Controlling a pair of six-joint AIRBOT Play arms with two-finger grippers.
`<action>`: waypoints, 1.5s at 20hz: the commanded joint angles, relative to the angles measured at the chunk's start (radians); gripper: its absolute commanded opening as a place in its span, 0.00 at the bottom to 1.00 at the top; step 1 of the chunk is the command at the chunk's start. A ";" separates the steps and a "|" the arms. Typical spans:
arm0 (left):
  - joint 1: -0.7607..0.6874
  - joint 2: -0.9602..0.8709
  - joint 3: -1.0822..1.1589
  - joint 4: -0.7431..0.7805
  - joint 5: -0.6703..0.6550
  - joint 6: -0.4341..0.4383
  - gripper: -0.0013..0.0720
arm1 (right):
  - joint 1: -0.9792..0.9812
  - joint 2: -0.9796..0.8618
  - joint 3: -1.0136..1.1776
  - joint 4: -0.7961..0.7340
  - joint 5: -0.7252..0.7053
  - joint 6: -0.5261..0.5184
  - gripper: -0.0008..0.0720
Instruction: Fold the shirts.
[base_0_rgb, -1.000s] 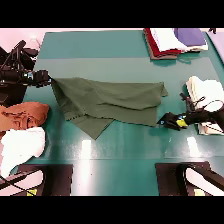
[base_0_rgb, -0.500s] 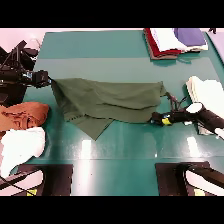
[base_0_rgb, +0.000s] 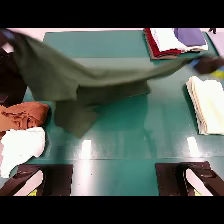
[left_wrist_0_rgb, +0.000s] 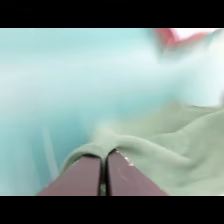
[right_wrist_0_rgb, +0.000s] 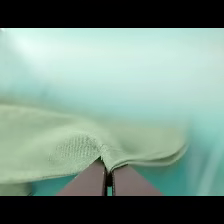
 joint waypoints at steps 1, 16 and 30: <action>0.001 0.114 0.256 -0.003 0.067 -0.045 0.05 | -0.125 0.064 0.330 -0.022 0.101 0.002 0.03; 0.000 0.043 0.015 -0.051 -0.023 -0.150 0.05 | -0.338 -0.233 0.582 0.005 0.382 0.062 0.03; -0.049 -0.678 -0.261 -0.043 0.206 0.008 0.05 | 0.039 -0.890 0.448 -0.308 0.152 0.138 0.03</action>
